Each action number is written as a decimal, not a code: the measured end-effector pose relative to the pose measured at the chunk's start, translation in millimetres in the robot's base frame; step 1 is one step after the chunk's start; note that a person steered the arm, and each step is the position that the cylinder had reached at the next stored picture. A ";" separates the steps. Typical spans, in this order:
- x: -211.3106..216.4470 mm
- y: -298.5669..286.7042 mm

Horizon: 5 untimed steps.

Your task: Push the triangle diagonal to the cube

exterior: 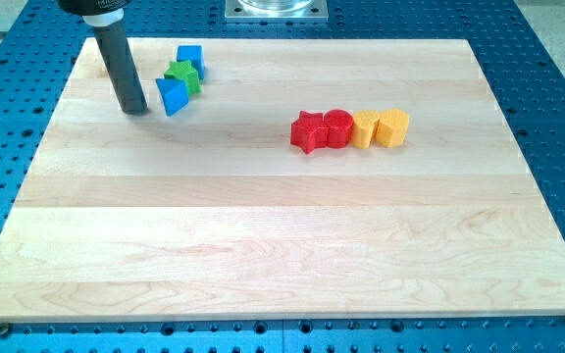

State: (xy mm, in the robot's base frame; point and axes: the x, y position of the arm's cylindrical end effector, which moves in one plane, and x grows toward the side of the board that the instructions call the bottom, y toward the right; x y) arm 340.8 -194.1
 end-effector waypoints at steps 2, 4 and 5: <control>0.0 72.4; 3.9 197.1; 3.9 213.8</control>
